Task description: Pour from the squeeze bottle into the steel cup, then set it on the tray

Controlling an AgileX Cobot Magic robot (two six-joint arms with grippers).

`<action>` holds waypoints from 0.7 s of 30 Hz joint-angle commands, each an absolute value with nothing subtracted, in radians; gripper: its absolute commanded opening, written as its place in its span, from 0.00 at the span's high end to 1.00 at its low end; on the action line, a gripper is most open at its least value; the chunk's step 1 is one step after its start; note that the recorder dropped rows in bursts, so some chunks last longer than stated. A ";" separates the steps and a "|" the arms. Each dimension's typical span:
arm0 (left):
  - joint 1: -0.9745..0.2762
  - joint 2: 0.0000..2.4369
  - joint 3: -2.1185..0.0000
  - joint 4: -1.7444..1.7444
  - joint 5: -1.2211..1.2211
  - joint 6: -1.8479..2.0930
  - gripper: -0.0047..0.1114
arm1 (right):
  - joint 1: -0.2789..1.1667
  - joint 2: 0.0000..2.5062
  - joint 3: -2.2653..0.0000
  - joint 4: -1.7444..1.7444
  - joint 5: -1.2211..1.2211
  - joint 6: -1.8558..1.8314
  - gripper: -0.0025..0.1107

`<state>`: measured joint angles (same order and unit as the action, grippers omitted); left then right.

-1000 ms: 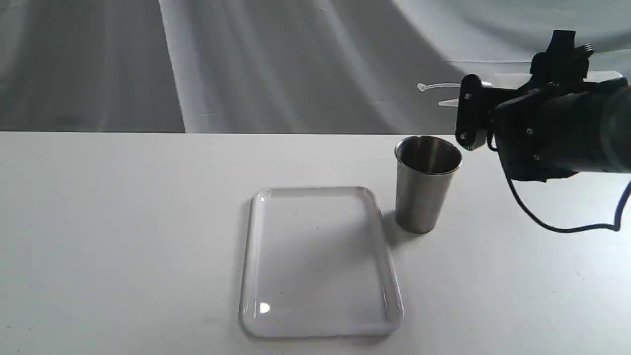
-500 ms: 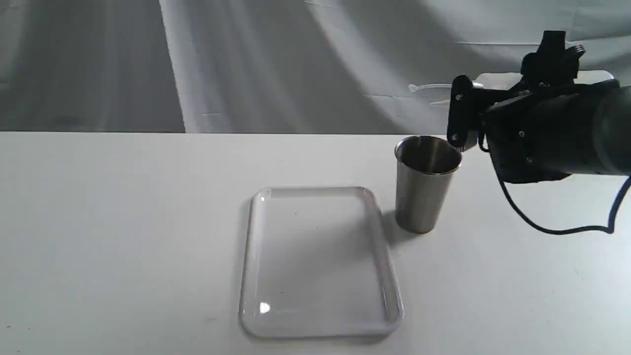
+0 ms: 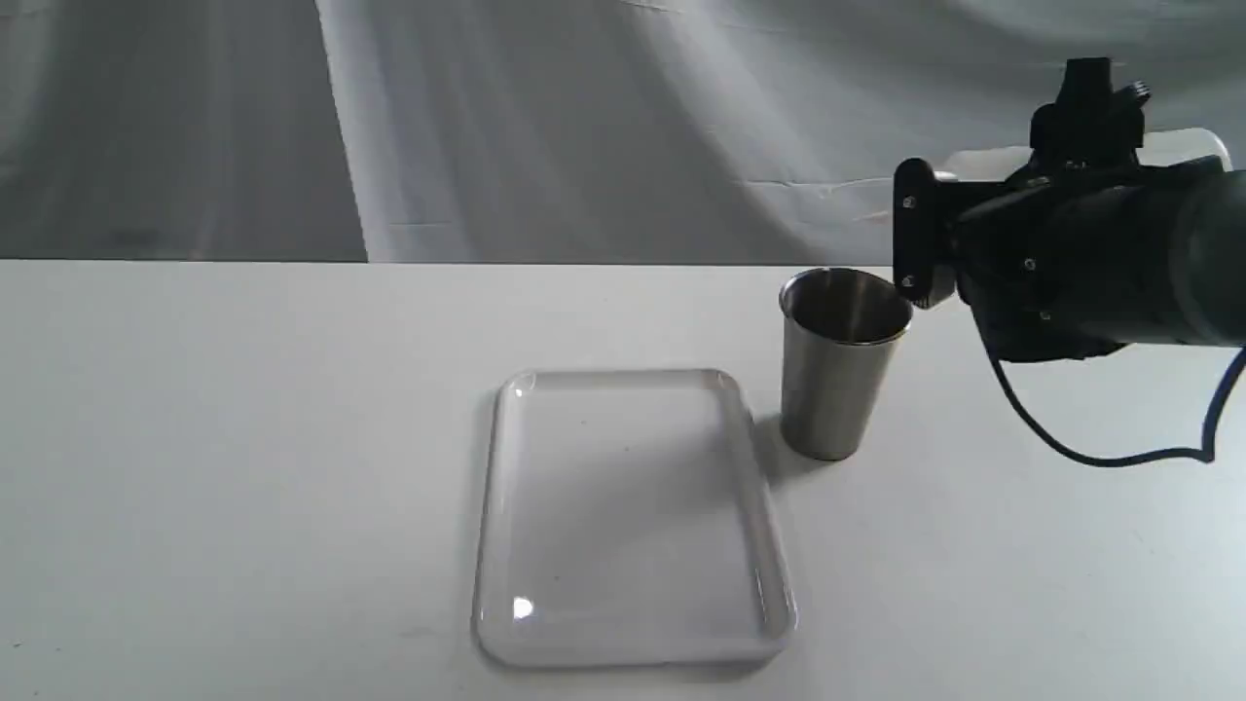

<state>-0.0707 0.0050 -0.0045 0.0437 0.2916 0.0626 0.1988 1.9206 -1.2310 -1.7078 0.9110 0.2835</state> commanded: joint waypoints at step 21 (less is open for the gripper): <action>-0.074 0.000 0.000 0.044 0.285 0.061 0.89 | 0.200 1.911 -1.242 -1.744 0.957 0.028 0.54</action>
